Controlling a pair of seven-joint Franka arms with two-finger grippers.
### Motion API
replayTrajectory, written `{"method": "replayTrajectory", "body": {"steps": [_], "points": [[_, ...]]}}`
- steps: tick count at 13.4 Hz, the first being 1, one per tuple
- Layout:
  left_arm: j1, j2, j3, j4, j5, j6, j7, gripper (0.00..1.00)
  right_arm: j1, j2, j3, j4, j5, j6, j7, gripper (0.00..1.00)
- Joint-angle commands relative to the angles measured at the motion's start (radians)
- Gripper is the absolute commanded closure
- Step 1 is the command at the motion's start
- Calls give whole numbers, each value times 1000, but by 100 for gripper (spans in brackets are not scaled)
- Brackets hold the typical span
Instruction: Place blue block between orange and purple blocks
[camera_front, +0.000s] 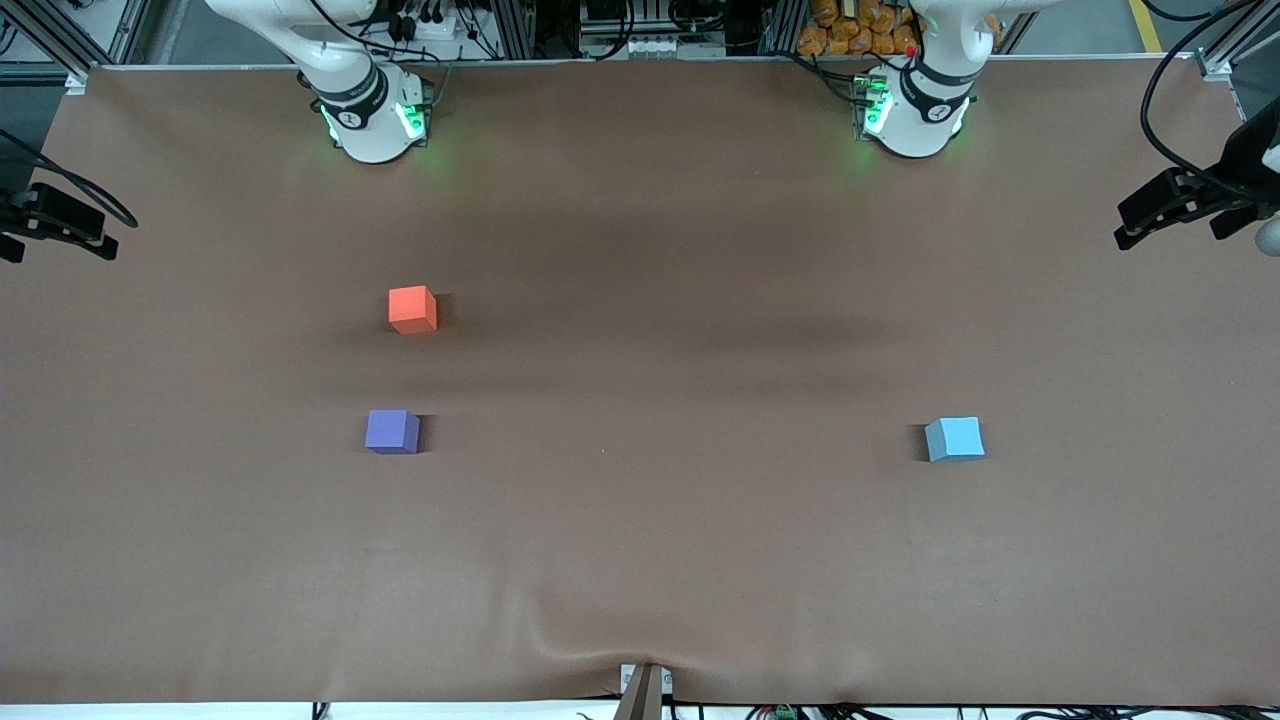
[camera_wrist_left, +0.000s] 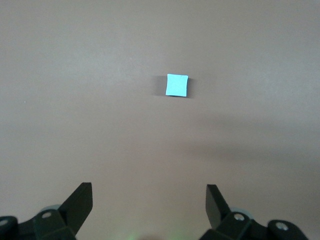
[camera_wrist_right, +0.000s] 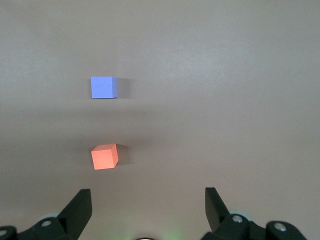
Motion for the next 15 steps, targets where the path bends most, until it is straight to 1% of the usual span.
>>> {"method": "replayTrajectory", "body": {"steps": [1, 5, 8, 15], "points": [[4, 10, 3, 29, -21, -25, 15, 0, -2, -3, 0, 3, 0, 1, 12, 0], [4, 13, 3, 31, -20, -27, 18, 0, 0, -3, 0, 3, 0, 1, 12, 0], [2, 19, 3, 23, -24, -21, 61, 0, 3, -3, 0, 1, 0, -1, 12, 0], [1, 21, 2, 17, -24, -16, 65, 0, 3, -3, 0, 0, 0, -4, 12, 0]]}}
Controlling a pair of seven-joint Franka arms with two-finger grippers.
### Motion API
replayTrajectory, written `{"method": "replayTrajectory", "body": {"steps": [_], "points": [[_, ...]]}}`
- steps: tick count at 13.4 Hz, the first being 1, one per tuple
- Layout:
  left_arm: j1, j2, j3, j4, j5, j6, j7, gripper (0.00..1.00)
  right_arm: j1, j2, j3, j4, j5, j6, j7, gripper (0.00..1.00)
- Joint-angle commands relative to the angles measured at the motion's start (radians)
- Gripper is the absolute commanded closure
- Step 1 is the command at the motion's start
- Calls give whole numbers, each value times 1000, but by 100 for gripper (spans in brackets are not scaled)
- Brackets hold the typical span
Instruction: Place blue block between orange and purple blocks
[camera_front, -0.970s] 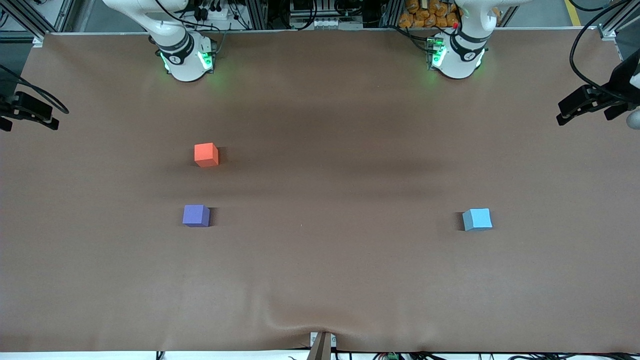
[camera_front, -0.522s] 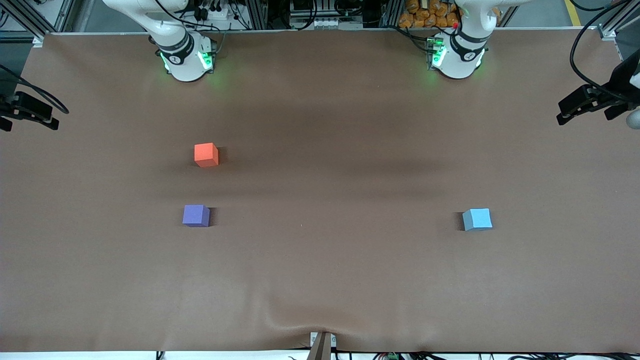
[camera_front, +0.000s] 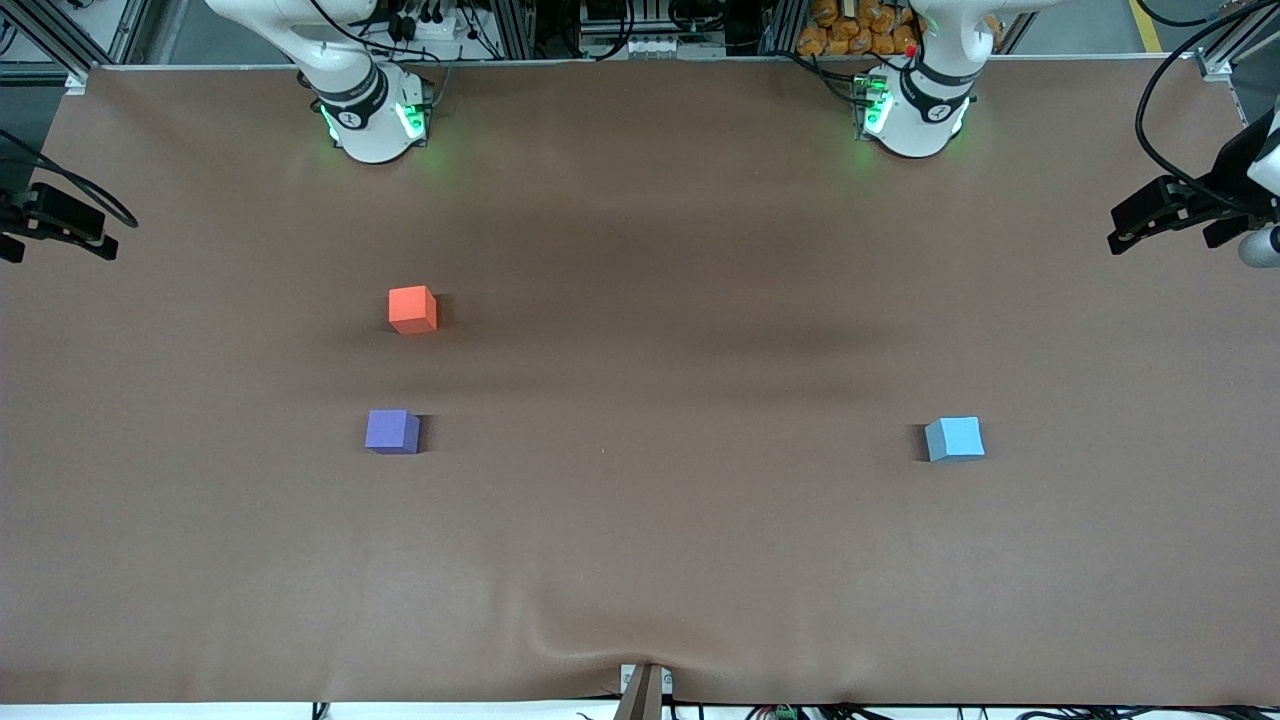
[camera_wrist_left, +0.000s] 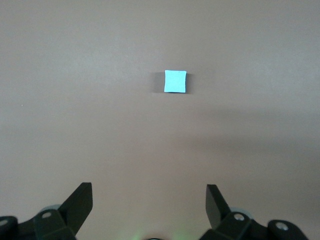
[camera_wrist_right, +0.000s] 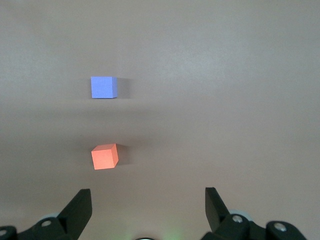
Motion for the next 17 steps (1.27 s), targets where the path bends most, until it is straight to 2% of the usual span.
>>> {"method": "replayTrajectory", "body": {"steps": [1, 17], "points": [[0, 4, -2, 15, -23, -11, 21, 0, 4, -3, 0, 0, 0, -4, 12, 0], [4, 3, -3, -8, -24, 10, 23, 0, 9, -2, 2, 0, 0, -4, 12, 0]]}}
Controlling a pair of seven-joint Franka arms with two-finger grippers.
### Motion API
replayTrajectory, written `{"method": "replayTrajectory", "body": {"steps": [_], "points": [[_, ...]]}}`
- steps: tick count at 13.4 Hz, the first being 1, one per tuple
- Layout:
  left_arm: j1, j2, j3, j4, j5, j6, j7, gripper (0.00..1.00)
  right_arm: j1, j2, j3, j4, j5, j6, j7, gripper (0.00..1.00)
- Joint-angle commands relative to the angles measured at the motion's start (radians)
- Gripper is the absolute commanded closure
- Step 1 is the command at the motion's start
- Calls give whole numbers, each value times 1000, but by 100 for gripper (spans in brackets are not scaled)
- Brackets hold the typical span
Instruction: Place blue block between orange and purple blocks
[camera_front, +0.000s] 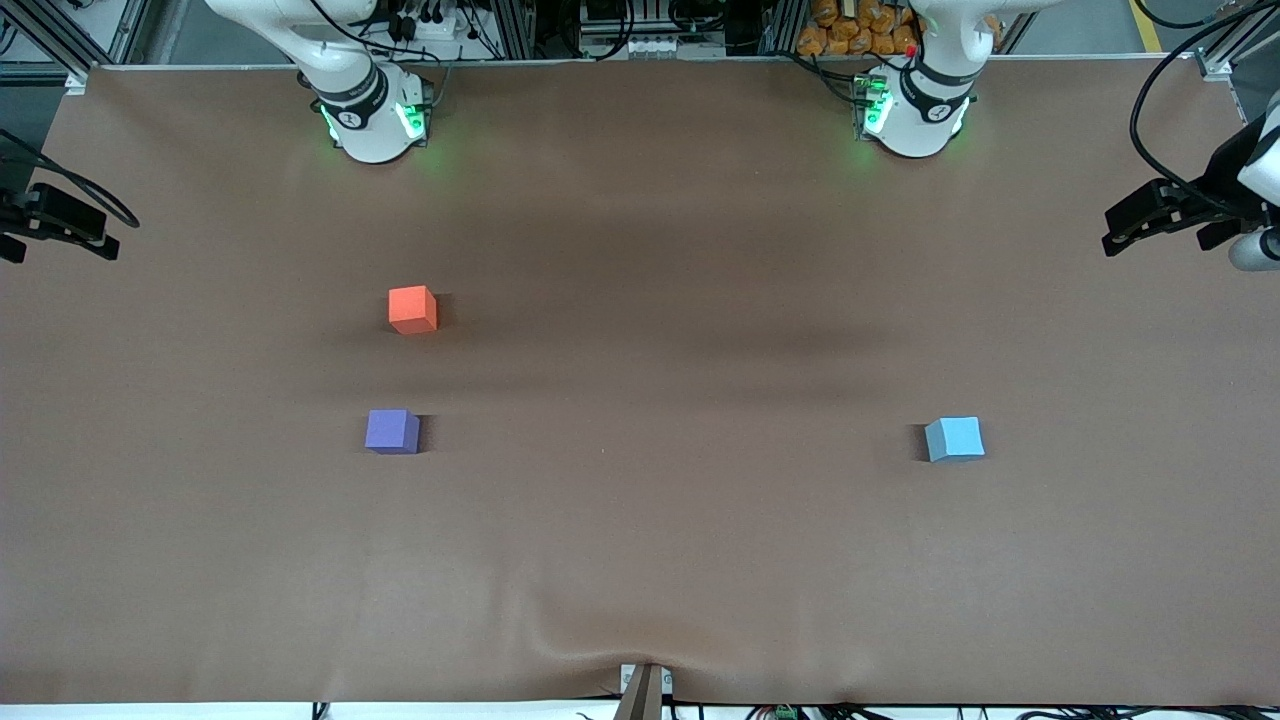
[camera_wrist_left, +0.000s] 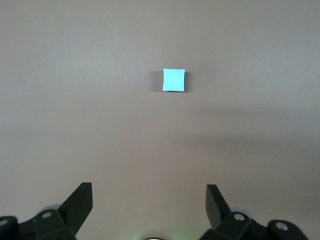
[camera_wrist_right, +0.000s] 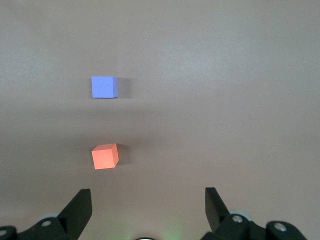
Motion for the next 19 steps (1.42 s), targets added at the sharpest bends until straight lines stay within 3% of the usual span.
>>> {"method": "replayTrajectory", "body": {"steps": [1, 6, 9, 12, 15, 19], "points": [[4, -1, 1, -2, -23, 8, 22, 0, 7, -2, 0, 0, 0, -4, 12, 0], [4, 2, 1, -45, -23, 58, 22, 0, 7, -2, 0, 0, 0, -2, 12, 0], [3, 29, 1, -129, -23, 151, 22, 0, 7, -2, 0, 0, 0, -2, 12, 0], [-2, 126, 0, -173, -20, 250, 24, 0, 7, -2, 0, 0, 0, -4, 12, 0], [4, 178, -2, -302, -14, 447, 25, 0, 7, -2, 0, 0, 0, -4, 12, 0], [-4, 310, -2, -321, -11, 602, 25, 0, 10, -2, 0, 0, 0, -4, 12, 0]]}}
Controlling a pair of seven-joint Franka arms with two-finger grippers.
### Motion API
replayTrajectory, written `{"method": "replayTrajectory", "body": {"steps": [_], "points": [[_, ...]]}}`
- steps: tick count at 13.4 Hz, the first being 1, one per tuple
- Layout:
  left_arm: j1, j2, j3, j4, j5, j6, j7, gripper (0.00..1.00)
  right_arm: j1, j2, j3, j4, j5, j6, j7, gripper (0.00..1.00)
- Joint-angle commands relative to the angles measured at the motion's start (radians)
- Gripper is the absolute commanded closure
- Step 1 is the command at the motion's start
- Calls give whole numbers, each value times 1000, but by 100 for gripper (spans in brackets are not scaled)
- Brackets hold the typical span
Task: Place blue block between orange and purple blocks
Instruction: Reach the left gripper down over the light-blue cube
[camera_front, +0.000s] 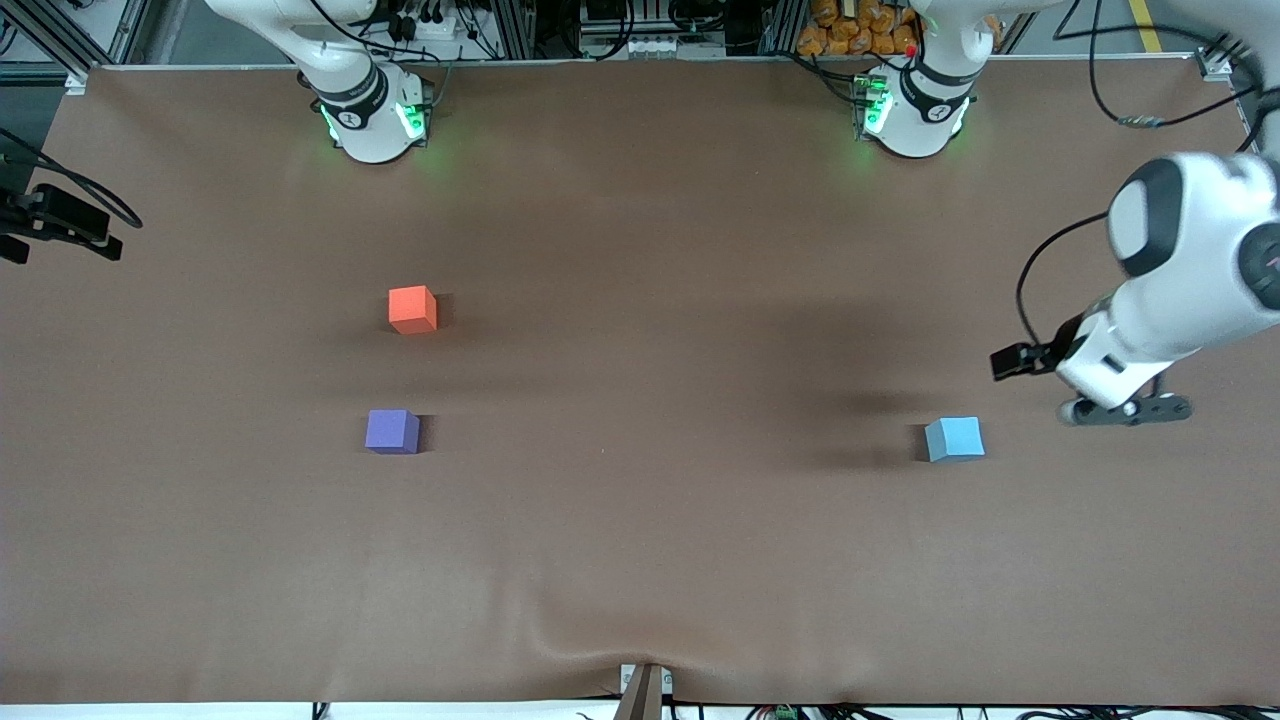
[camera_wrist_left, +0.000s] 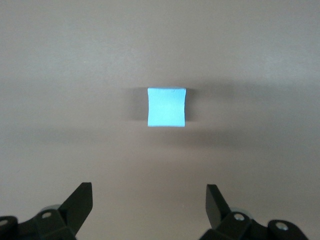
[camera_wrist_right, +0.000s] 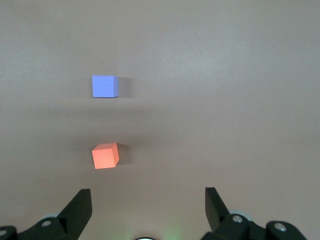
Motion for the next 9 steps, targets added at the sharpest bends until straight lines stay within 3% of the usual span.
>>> {"method": "replayTrajectory", "body": {"steps": [1, 9], "points": [[-1, 80, 0, -2, -9, 95, 24, 0, 9, -3, -2, 2, 0, -4, 12, 0], [-14, 260, 0, 11, 5, 280, 27, 0, 12, -3, -2, 0, 0, -5, 12, 0]]}}
